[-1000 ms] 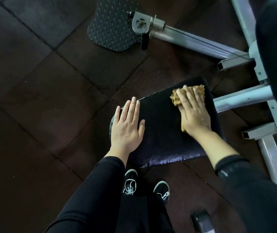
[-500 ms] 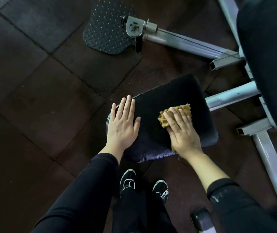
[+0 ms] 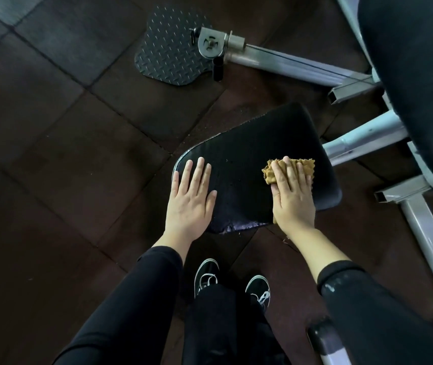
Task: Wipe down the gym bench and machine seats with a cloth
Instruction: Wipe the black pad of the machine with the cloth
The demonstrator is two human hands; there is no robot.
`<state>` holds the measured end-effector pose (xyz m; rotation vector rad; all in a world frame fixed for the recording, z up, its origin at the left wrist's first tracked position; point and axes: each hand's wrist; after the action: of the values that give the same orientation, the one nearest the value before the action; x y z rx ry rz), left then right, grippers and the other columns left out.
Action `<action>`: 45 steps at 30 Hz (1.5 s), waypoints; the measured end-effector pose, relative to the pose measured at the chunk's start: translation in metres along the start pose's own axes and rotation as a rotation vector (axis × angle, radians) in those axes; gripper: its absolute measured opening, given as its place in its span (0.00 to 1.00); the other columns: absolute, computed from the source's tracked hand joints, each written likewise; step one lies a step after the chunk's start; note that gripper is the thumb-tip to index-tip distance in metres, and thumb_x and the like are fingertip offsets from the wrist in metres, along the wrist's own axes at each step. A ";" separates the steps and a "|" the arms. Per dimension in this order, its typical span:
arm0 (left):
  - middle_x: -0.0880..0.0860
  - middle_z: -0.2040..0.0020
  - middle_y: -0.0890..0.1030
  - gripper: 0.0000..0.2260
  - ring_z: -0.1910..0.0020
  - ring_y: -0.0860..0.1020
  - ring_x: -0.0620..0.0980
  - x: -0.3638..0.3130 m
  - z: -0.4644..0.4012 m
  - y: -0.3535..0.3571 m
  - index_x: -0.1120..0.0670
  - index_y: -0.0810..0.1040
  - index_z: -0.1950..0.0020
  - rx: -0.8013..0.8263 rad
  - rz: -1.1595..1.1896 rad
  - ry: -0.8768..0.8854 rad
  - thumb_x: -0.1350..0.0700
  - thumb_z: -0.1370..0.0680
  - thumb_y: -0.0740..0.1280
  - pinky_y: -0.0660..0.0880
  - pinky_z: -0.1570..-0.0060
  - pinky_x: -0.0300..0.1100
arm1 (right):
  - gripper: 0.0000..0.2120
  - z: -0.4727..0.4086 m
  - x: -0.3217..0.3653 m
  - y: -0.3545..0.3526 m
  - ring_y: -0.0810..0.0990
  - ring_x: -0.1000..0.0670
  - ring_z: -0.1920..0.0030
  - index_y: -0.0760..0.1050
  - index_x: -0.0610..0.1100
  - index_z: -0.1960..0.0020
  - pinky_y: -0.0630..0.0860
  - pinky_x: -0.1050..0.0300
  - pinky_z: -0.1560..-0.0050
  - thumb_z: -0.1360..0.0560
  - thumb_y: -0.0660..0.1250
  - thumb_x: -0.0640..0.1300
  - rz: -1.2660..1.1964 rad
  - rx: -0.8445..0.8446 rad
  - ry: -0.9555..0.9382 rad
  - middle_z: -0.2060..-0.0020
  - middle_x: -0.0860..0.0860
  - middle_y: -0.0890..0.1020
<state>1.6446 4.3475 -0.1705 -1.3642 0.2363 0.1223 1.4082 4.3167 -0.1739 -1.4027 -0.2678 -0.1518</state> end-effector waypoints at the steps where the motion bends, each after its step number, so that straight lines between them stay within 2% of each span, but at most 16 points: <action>1: 0.51 0.20 0.48 0.27 0.22 0.41 0.51 0.001 0.000 0.000 0.53 0.49 0.20 0.007 -0.003 0.001 0.44 0.17 0.44 0.42 0.24 0.54 | 0.26 -0.002 0.007 0.001 0.51 0.42 0.24 0.55 0.52 0.24 0.49 0.44 0.26 0.21 0.46 0.53 -0.004 -0.004 0.027 0.24 0.49 0.55; 4: 0.50 0.20 0.45 0.27 0.22 0.39 0.50 0.004 0.001 0.000 0.52 0.46 0.21 0.029 0.003 -0.001 0.43 0.18 0.42 0.40 0.24 0.53 | 0.26 -0.002 0.033 0.008 0.49 0.42 0.24 0.54 0.52 0.24 0.46 0.45 0.26 0.21 0.46 0.52 -0.012 -0.002 0.005 0.24 0.49 0.54; 8: 0.48 0.20 0.42 0.27 0.23 0.36 0.49 0.005 0.001 0.000 0.51 0.43 0.21 0.042 0.024 -0.011 0.43 0.18 0.39 0.37 0.24 0.51 | 0.27 0.031 0.042 0.017 0.45 0.45 0.23 0.51 0.53 0.23 0.42 0.47 0.25 0.22 0.48 0.45 -0.011 0.082 -0.275 0.23 0.51 0.51; 11: 0.48 0.21 0.40 0.26 0.23 0.35 0.48 0.004 0.001 -0.001 0.50 0.41 0.22 0.045 0.028 -0.012 0.43 0.19 0.38 0.36 0.25 0.51 | 0.33 0.063 0.012 0.014 0.46 0.48 0.23 0.52 0.54 0.24 0.44 0.49 0.25 0.27 0.49 0.39 -0.017 0.136 -0.389 0.23 0.53 0.53; 15: 0.49 0.20 0.42 0.26 0.23 0.36 0.49 0.000 0.001 -0.001 0.50 0.41 0.22 0.039 0.021 -0.015 0.43 0.19 0.39 0.38 0.24 0.52 | 0.32 0.055 -0.027 0.000 0.48 0.46 0.23 0.51 0.54 0.24 0.49 0.46 0.25 0.27 0.49 0.39 -0.008 0.105 -0.296 0.24 0.51 0.56; 19: 0.49 0.21 0.42 0.26 0.23 0.36 0.49 0.001 0.001 -0.001 0.50 0.41 0.22 0.039 0.024 -0.017 0.43 0.19 0.39 0.37 0.24 0.51 | 0.26 0.016 0.008 0.001 0.53 0.41 0.25 0.57 0.49 0.25 0.53 0.41 0.28 0.22 0.53 0.43 -0.026 0.029 -0.145 0.25 0.47 0.59; 22: 0.48 0.21 0.40 0.26 0.24 0.34 0.48 0.004 0.001 -0.003 0.50 0.39 0.23 0.054 0.036 -0.012 0.42 0.19 0.37 0.35 0.25 0.50 | 0.30 0.021 0.043 0.016 0.51 0.42 0.24 0.56 0.49 0.24 0.48 0.43 0.26 0.24 0.58 0.37 -0.032 0.026 -0.286 0.25 0.48 0.57; 24: 0.47 0.22 0.37 0.27 0.24 0.33 0.47 0.004 0.001 -0.004 0.49 0.38 0.23 0.066 0.042 -0.012 0.42 0.20 0.36 0.34 0.25 0.50 | 0.31 0.045 0.043 0.021 0.48 0.46 0.23 0.54 0.52 0.24 0.43 0.48 0.24 0.25 0.54 0.36 -0.026 0.086 -0.395 0.24 0.51 0.55; 27: 0.46 0.23 0.36 0.27 0.24 0.32 0.47 0.003 0.001 -0.006 0.49 0.37 0.23 0.076 0.047 -0.020 0.42 0.21 0.35 0.33 0.26 0.49 | 0.35 0.072 0.010 0.013 0.49 0.48 0.24 0.54 0.55 0.24 0.46 0.50 0.25 0.28 0.51 0.35 0.000 0.155 -0.494 0.24 0.53 0.56; 31: 0.47 0.21 0.40 0.26 0.23 0.34 0.48 0.001 0.001 -0.004 0.49 0.40 0.22 0.047 0.050 -0.021 0.42 0.19 0.38 0.33 0.25 0.49 | 0.34 0.049 -0.031 -0.007 0.51 0.49 0.24 0.53 0.56 0.24 0.48 0.53 0.26 0.29 0.50 0.37 0.052 0.182 -0.476 0.25 0.53 0.59; 34: 0.47 0.21 0.41 0.26 0.24 0.35 0.47 0.000 0.001 -0.002 0.50 0.42 0.22 0.025 0.051 -0.027 0.43 0.19 0.39 0.33 0.25 0.49 | 0.29 0.021 -0.012 -0.008 0.52 0.47 0.25 0.55 0.52 0.24 0.51 0.48 0.26 0.25 0.53 0.40 0.049 0.149 -0.367 0.25 0.52 0.59; 36: 0.46 0.22 0.40 0.26 0.24 0.34 0.46 0.001 0.001 -0.003 0.50 0.41 0.23 0.034 0.051 -0.028 0.42 0.19 0.39 0.32 0.26 0.48 | 0.29 0.016 0.015 0.002 0.53 0.44 0.25 0.57 0.51 0.25 0.52 0.45 0.26 0.24 0.57 0.38 0.029 0.119 -0.344 0.25 0.50 0.60; 38: 0.46 0.22 0.38 0.27 0.24 0.33 0.46 0.001 0.001 -0.005 0.49 0.39 0.23 0.059 0.062 -0.037 0.42 0.20 0.37 0.32 0.26 0.47 | 0.32 0.025 0.036 0.011 0.53 0.45 0.25 0.55 0.52 0.24 0.52 0.44 0.26 0.26 0.57 0.36 0.039 0.141 -0.439 0.25 0.51 0.57; 40: 0.45 0.23 0.35 0.27 0.25 0.31 0.46 0.000 0.000 -0.008 0.48 0.37 0.24 0.103 0.065 -0.051 0.41 0.22 0.36 0.30 0.27 0.47 | 0.33 0.040 0.036 0.011 0.50 0.48 0.24 0.52 0.54 0.24 0.49 0.49 0.25 0.27 0.53 0.37 0.050 0.202 -0.546 0.24 0.54 0.54; 43: 0.45 0.24 0.33 0.28 0.26 0.30 0.46 -0.002 -0.003 -0.013 0.47 0.34 0.24 0.134 0.067 -0.067 0.40 0.23 0.33 0.29 0.28 0.47 | 0.37 0.044 0.007 -0.004 0.52 0.49 0.24 0.50 0.56 0.24 0.50 0.53 0.26 0.30 0.51 0.36 0.094 0.268 -0.639 0.24 0.55 0.55; 45: 0.45 0.24 0.33 0.28 0.26 0.29 0.47 -0.006 -0.003 -0.012 0.48 0.34 0.24 0.132 0.069 -0.078 0.40 0.23 0.33 0.29 0.28 0.48 | 0.39 0.031 -0.015 -0.014 0.53 0.50 0.25 0.49 0.58 0.24 0.52 0.52 0.27 0.31 0.52 0.36 0.113 0.296 -0.624 0.24 0.55 0.55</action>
<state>1.6411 4.3426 -0.1576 -1.2179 0.2223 0.2135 1.3875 4.3447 -0.1601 -1.1351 -0.6946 0.4138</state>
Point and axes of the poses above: each hand's wrist, its own z-axis away from the middle knuckle, its own y-axis out of the palm, x = y × z
